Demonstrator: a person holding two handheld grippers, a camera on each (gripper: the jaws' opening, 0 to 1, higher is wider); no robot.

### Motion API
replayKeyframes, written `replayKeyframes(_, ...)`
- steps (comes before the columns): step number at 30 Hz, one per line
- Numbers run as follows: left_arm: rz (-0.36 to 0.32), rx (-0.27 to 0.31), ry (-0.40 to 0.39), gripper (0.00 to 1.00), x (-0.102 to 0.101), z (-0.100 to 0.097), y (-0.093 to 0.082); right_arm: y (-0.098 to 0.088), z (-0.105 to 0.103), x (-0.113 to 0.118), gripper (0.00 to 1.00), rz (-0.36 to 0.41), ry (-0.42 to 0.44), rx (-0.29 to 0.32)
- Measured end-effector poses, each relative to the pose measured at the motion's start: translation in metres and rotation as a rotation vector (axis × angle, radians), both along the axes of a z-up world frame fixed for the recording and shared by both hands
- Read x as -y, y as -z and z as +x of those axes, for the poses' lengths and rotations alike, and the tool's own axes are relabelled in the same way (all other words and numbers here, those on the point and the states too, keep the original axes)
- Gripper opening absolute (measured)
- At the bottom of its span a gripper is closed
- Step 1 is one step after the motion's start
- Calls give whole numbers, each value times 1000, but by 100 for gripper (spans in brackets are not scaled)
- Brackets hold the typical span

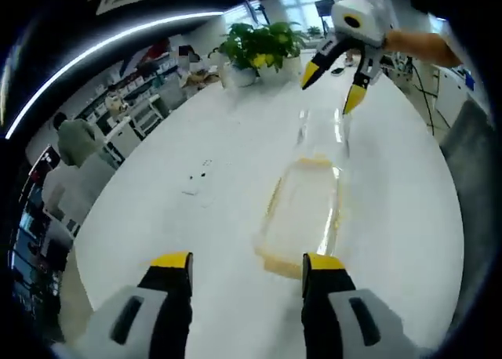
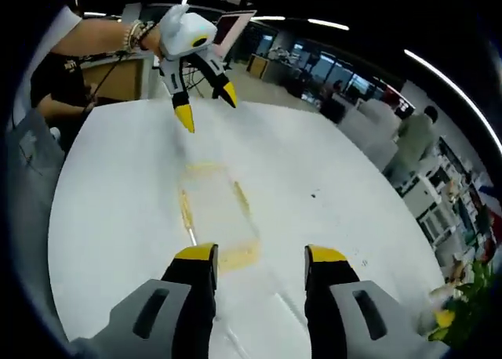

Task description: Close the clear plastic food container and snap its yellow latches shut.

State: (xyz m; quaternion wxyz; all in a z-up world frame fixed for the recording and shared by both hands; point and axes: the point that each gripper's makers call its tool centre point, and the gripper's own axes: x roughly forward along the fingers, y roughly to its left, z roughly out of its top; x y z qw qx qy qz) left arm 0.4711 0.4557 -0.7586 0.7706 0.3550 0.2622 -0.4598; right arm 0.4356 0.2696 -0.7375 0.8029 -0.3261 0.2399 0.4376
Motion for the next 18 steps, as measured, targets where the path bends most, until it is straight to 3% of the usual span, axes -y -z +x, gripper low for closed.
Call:
replayKeyframes(4, -25, -101, 19, 58, 8, -5, 23, 24, 1, -6, 44, -60, -80, -82)
replayKeyframes(6, -23, -155, 19, 58, 8, -8, 36, 43, -7, -5, 47, -100, -121, -175)
replayKeyframes(8, 26, -152, 66, 57, 10, -10, 43, 53, -5, -6, 48, -120, -145, -188)
replayKeyframes(13, 30, -175, 125, 52, 17, 0, 63, 75, 4, -4, 49, -166, -175, -229)
replayKeyframes(15, 62, -177, 149, 50, 15, 1, 71, 79, 7, -5, 48, -175, -183, -237)
replayKeyframes(16, 54, -200, 168, 48, 16, -1, 71, 82, 9, -6, 47, -181, -192, -246)
replayKeyframes(17, 6, -175, 176, 47, 22, 3, 67, 85, 10, -6, 46, -187, -201, -255)
replayKeyframes(18, 35, -172, 178, 46, 18, 5, 68, 88, 11, -7, 44, -198, -208, -266)
